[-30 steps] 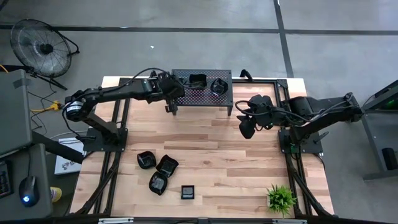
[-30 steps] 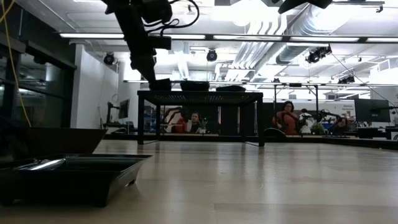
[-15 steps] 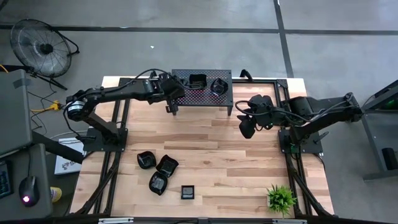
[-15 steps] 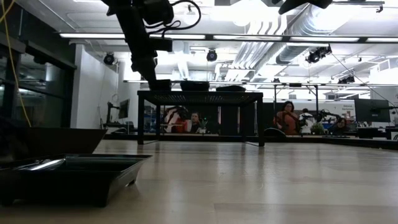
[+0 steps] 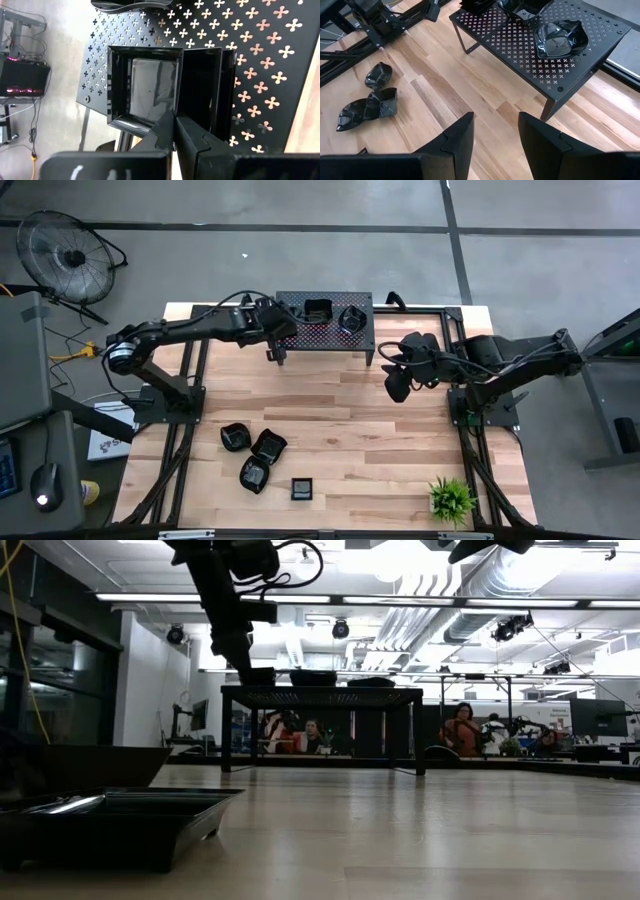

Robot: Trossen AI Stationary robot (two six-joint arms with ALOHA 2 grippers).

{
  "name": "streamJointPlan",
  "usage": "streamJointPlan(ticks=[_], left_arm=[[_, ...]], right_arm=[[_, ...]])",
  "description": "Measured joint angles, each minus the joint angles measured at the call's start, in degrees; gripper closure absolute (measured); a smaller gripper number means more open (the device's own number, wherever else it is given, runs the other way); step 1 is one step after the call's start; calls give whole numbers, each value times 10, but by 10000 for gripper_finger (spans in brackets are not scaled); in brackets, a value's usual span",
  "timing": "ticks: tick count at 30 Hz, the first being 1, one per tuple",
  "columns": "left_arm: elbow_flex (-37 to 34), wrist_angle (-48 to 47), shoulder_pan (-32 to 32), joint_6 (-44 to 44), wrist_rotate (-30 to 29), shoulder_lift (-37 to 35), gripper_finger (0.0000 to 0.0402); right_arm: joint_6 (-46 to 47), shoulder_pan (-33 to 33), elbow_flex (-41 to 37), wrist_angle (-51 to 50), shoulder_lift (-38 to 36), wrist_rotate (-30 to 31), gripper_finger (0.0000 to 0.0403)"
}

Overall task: Pick & Place Mini shaped plates
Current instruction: Stack the square plate on top of the square plate on the shelf

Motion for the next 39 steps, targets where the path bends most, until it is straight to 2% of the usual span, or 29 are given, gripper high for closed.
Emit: streamJointPlan(ticks=[12,17,21,27,39], left_arm=[[0,-6,-3,-1,9,-31,399],[0,-4,-25,-7,16,-31,399],[-1,-6,-42,-22,-7,-25,399],[-1,-15,-40,-61,-16,-26,399],[-1,-20,-41,-76,2,-26,399]], right_arm=[[0,0,0,0,0,1,253],[0,0,0,0,0,1,253],[0,0,0,0,0,8,253],[0,0,0,0,0,8,253],[1,0,0,0,0,7,253]])
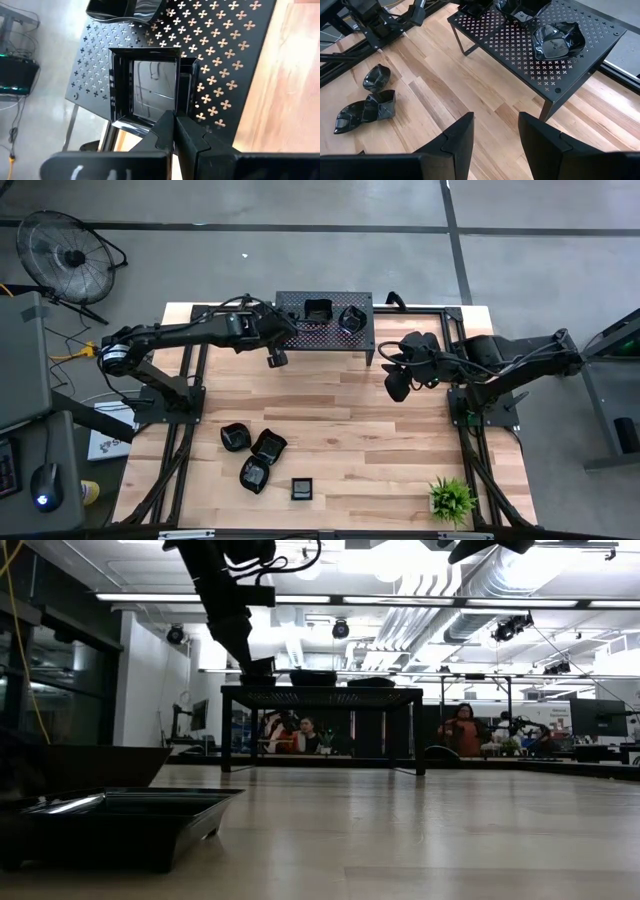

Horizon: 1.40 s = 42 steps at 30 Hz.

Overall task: Pick & Place Mini shaped plates
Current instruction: Stack the square plate on top of the square plate on the shelf, then stack the leaf-shaped plate on top of the leaf-shaped plate on the shelf

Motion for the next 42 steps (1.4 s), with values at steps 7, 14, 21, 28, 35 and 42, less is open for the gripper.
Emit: streamJointPlan(ticks=[7,14,21,28,35,42], left_arm=[[0,0,1,0,4,0,399],[0,-1,1,0,3,0,397],[0,-1,1,0,-1,0,348],[0,-1,1,3,-2,0,307],[0,-1,1,4,0,-1,305],[0,-1,1,8,11,-2,305]], right_arm=[[1,0,0,0,0,-5,253],[0,0,0,0,0,-11,253],[0,0,0,0,0,-13,253],[0,0,0,0,0,-13,253],[-1,0,0,-2,0,-22,253],[-7,0,0,-2,0,-24,253]])
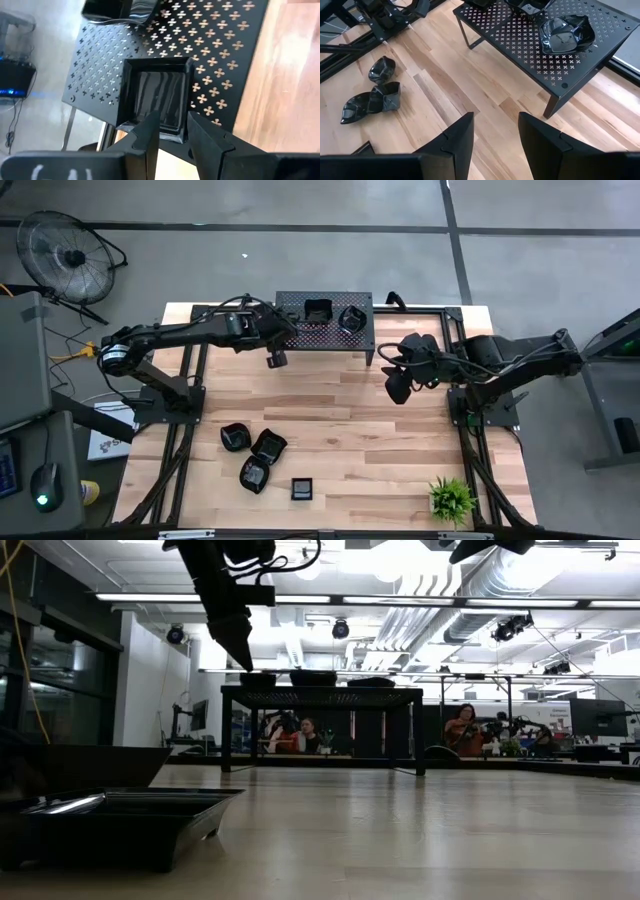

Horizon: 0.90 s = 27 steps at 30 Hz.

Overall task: Pick & Place Mini shaped plates
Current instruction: Stack the leaf-shaped plate on top of the leaf-shaped plate on the shelf

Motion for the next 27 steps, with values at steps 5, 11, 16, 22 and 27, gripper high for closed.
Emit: streamJointPlan(ticks=[5,11,16,22,27], left_arm=[[0,-2,0,26,17,-5,305],[1,-13,0,37,26,-37,305],[1,-63,0,33,65,-84,305],[1,-156,-3,-20,112,-135,305],[1,-237,-40,-64,109,-162,305]], right_arm=[[-5,0,0,0,0,-9,253],[-9,0,0,-1,0,-12,253],[-9,0,0,-8,0,-12,253],[-23,0,0,-13,0,-13,253],[-32,0,0,-15,0,-13,253]])
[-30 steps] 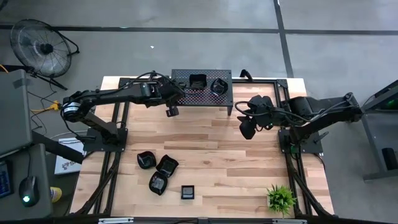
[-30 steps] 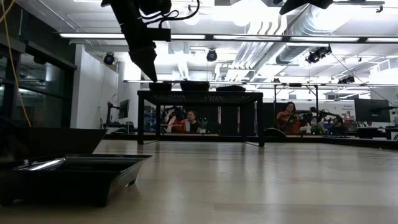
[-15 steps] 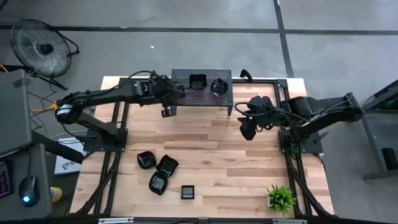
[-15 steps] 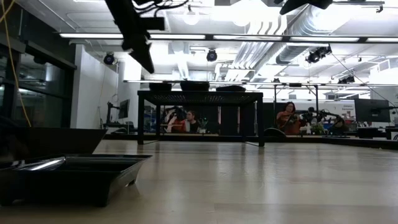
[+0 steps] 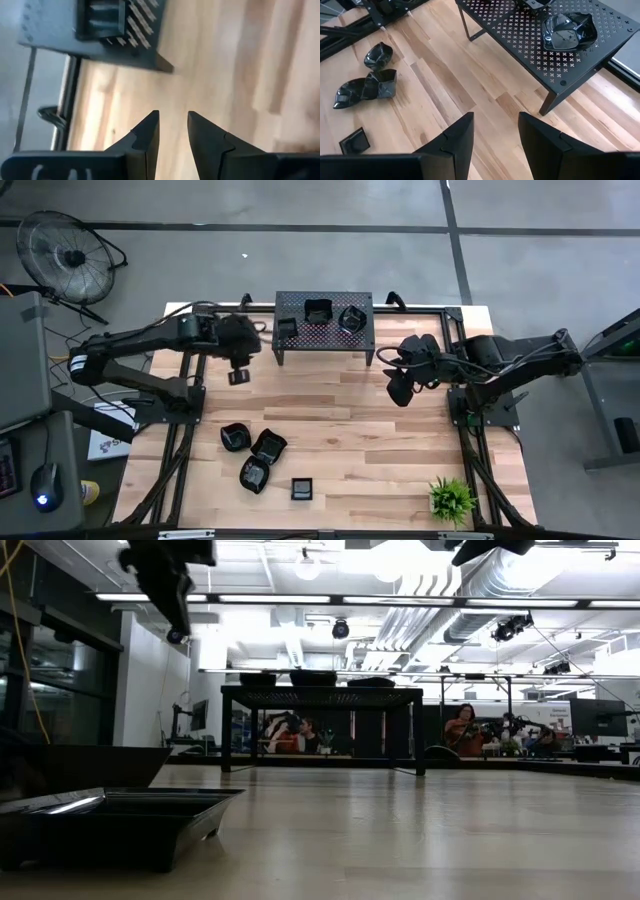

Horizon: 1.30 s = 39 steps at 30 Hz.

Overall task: Pick & Place Mini shaped plates
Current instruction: Stack the leaf-shaped plate on top of the leaf-shaped plate on the shelf

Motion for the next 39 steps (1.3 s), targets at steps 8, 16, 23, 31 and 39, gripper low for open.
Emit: streamJointPlan(ticks=[8,16,23,31,39], left_arm=[[-28,-67,-100,-118,-41,-3,305],[-114,-55,-218,-313,0,-7,305],[-154,-50,-339,-500,6,-7,305],[-195,-47,-452,-675,24,-7,305],[-237,-11,-527,-846,73,-7,305]], right_arm=[[-3,0,0,-40,0,-19,253],[-3,9,0,-92,0,-29,253],[-14,20,0,-124,0,-27,253],[-19,20,0,-143,0,-34,253],[-25,20,0,-152,0,-49,253]])
